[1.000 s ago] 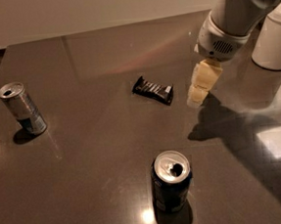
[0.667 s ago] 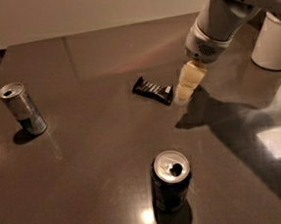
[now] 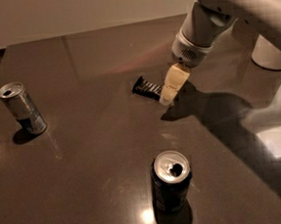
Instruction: Move rxbar chocolate near pepsi can
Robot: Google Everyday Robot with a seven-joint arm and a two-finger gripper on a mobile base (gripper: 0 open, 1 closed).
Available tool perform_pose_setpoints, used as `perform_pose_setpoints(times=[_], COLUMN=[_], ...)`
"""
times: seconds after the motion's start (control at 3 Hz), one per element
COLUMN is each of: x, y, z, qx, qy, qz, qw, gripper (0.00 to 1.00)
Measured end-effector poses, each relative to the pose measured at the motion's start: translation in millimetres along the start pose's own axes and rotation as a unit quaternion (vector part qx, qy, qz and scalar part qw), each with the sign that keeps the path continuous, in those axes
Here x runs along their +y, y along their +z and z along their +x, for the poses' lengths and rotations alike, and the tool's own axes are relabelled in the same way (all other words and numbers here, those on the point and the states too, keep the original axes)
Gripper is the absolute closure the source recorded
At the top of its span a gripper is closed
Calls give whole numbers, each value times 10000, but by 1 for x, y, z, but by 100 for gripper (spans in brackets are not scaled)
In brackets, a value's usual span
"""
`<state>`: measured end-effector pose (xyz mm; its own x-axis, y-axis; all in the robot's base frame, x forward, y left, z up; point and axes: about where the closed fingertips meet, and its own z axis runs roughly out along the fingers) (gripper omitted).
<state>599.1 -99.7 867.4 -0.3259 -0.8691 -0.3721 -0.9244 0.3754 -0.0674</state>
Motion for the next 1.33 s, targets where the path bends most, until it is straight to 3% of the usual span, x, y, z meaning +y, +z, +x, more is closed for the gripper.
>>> perform_pose_setpoints(times=[0.67,1.0,1.33], x=[10,16,18], y=[25,33,40], z=[-17,-23,-26], qx=[-37,-23,37], qy=[-53,-95,-99], qz=[-114,-167,-245], qw=[9999,9998,9996], gripper=[0,14,37])
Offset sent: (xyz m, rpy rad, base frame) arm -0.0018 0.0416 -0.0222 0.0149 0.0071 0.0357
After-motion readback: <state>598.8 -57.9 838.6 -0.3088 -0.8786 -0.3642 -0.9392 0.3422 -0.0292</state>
